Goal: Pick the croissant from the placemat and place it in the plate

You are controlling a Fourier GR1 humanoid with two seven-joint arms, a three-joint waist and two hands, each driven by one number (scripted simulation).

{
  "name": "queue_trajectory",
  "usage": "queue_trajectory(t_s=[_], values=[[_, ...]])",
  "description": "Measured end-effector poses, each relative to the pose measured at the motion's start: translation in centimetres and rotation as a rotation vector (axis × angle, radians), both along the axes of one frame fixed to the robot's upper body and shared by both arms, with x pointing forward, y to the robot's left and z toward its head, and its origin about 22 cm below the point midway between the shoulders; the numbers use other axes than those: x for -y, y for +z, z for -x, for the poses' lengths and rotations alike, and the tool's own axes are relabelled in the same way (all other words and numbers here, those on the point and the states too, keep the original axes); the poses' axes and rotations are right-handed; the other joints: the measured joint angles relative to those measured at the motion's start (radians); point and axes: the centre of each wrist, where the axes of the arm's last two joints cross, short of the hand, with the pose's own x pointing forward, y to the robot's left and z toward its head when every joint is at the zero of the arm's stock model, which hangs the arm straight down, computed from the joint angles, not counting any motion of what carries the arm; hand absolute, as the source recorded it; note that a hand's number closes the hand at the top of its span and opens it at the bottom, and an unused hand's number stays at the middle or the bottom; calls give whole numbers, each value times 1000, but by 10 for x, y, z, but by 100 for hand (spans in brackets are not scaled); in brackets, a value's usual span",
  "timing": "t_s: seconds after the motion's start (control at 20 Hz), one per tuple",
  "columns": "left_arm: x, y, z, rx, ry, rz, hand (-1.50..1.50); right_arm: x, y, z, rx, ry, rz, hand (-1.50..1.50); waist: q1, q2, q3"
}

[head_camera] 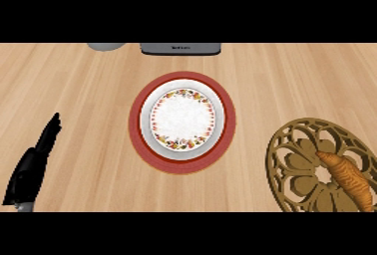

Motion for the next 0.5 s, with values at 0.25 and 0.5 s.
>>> queue_trajectory(t_s=[0.25, 0.5], values=[[3, -4, 3, -4, -8, 1, 0, 3, -10, -18, -108, 45, 117, -150, 3, 0, 1], [-5, -6, 1, -2, -1, 3, 0, 6, -23, -33, -178, 97, 187, -150, -2, -1, 1]])
